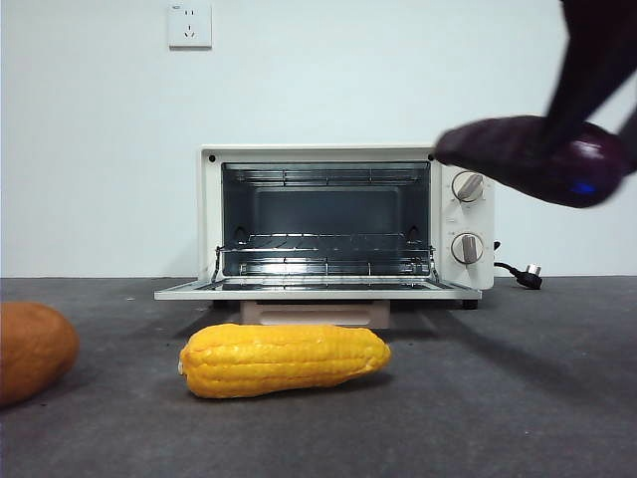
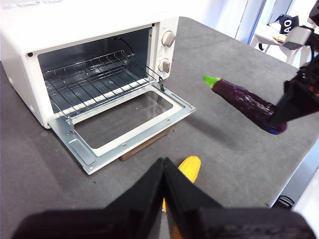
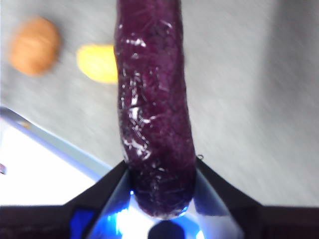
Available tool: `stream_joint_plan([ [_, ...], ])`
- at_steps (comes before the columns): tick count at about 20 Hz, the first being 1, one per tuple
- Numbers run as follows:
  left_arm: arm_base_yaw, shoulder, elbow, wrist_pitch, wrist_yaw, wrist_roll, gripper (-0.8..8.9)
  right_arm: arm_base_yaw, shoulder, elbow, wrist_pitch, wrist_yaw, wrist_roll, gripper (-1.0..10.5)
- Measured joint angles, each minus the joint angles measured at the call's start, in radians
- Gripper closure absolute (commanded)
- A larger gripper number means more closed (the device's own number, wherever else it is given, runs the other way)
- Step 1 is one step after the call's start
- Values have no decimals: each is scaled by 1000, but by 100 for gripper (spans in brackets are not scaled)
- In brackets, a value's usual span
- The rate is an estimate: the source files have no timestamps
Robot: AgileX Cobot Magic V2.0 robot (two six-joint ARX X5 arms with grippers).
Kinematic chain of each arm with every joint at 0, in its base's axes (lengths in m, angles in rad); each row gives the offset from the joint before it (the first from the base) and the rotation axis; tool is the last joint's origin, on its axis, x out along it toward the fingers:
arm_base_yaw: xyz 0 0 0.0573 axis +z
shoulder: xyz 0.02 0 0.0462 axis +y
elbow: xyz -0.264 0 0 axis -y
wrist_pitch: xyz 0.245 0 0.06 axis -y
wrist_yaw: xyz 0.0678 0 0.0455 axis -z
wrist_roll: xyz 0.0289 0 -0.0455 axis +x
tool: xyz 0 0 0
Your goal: Take the eggplant from the table,put the eggplant in the oven
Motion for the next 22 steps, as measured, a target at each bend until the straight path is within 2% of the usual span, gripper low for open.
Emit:
stream_joint_plan([
  [4,0,0,0,0,0,0,819,0,107,5,169,-54,61,959],
  [6,0,0,0,-1,0,0,819,0,193,32,203,-63,82,959],
  [9,0,0,0,-20,0,0,819,0,338,135,210,-84,92,958],
  [16,0,0,0,-23,0,0,819,-1,636,497,177,-111,123,959],
  [22,-3,0,0,-24,0,0,819,-8,833,663,175,-121,192,959],
])
